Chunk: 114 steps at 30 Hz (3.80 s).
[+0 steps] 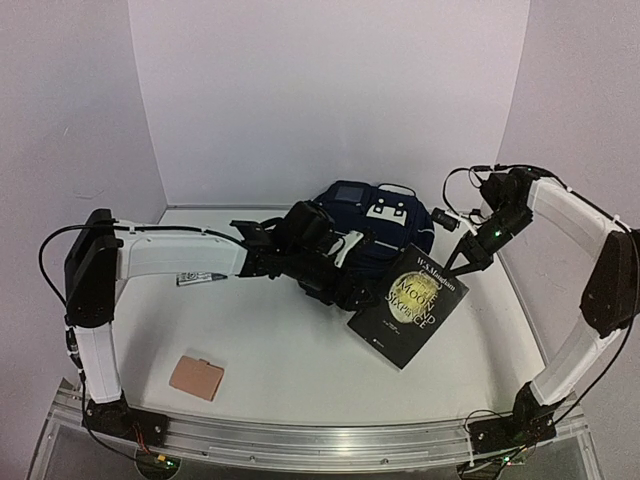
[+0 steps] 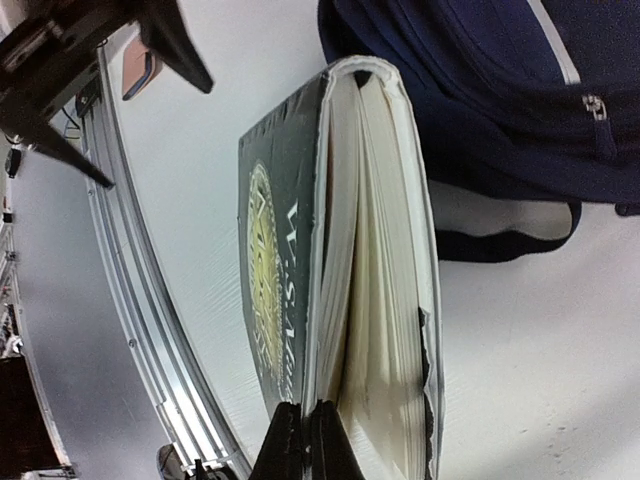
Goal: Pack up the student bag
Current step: Pick up the book from the center of the board, then place the book in the student bag.
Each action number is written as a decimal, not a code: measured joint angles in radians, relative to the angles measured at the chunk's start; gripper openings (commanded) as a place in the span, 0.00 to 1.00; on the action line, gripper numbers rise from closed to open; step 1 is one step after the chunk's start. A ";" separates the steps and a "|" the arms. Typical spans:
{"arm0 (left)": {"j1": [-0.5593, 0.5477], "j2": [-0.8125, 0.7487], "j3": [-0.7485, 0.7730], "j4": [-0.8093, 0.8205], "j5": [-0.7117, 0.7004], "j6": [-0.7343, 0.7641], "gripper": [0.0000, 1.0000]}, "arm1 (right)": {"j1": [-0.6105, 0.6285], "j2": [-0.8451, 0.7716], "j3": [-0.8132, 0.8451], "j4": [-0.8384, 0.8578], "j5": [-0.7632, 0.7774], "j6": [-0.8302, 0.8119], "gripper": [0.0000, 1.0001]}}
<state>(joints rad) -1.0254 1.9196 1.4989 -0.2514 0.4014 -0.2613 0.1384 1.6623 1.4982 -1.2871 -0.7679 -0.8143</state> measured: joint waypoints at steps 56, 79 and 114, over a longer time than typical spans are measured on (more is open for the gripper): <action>0.057 0.068 -0.221 0.502 0.185 0.087 0.00 | 0.194 -0.139 -0.010 0.242 0.099 -0.056 0.70; 0.267 -0.582 -0.359 0.024 -0.618 -0.527 0.00 | 0.489 0.344 0.355 0.568 0.448 0.273 0.61; 0.267 -0.659 -0.595 0.111 -0.530 -0.772 0.00 | 0.540 0.537 0.759 0.567 0.545 0.484 0.00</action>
<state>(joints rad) -0.7582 1.2607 0.9038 -0.1406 -0.1290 -1.0329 0.6785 2.1990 2.2572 -0.7206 -0.2232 -0.3305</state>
